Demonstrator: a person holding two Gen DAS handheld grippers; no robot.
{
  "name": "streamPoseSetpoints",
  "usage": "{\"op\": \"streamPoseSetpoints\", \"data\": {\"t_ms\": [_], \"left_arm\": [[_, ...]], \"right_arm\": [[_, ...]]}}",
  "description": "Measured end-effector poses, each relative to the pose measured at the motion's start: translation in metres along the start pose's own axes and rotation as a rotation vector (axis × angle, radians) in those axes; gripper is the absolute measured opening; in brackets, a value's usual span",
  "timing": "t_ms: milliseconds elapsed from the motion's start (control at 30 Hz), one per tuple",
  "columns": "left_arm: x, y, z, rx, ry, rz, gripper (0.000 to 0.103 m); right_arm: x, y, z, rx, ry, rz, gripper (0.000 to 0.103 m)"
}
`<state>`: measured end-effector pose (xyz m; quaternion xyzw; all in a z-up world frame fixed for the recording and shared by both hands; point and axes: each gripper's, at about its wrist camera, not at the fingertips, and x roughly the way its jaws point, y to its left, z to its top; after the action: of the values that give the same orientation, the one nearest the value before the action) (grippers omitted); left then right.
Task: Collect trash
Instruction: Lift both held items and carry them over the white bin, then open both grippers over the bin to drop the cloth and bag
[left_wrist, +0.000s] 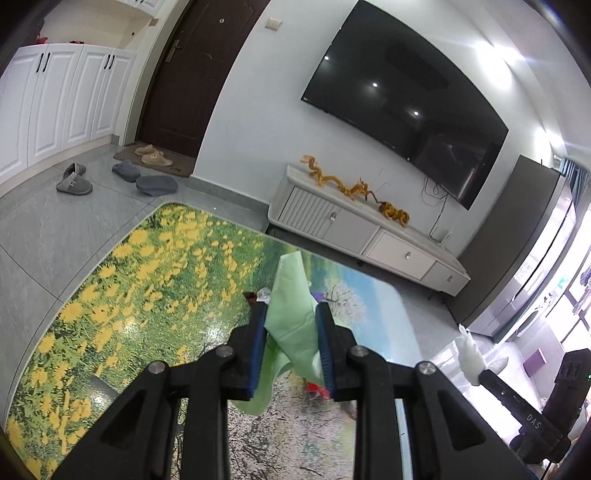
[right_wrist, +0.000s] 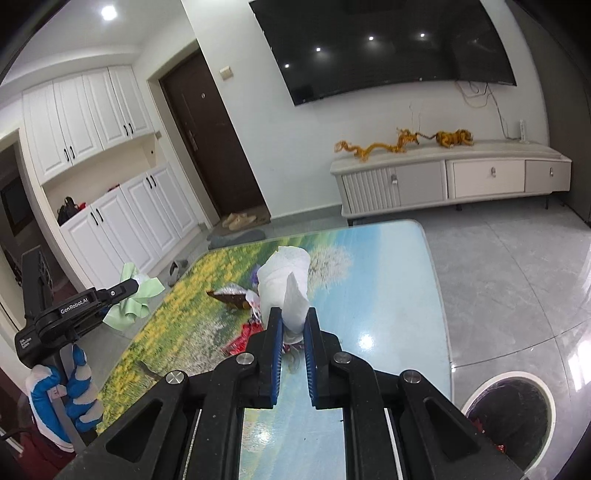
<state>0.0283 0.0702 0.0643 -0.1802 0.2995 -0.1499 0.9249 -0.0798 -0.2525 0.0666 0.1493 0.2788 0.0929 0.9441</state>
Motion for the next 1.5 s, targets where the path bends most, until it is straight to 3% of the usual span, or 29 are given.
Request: {"op": "streamPoseSetpoints", "data": {"t_ms": [400,800,1133,1500], "left_arm": [[-0.042,-0.061,0.003,0.073,-0.040,-0.088,0.025],[0.003,-0.198,-0.037,0.263,0.089,-0.248,0.025],[0.094,-0.312,-0.125,0.438,0.339,-0.321,0.026],[0.174,-0.374,-0.208,0.488,0.549,-0.343,0.029]], "right_arm": [[-0.075,-0.022,-0.001,0.058,-0.126,-0.079,0.011],[-0.132,-0.096,-0.019,0.169,-0.197,-0.274,0.011],[-0.117,-0.190,-0.068,0.362,-0.058,-0.379,0.011],[-0.082,-0.260,-0.117,0.493,0.126,-0.416,0.011]]}}
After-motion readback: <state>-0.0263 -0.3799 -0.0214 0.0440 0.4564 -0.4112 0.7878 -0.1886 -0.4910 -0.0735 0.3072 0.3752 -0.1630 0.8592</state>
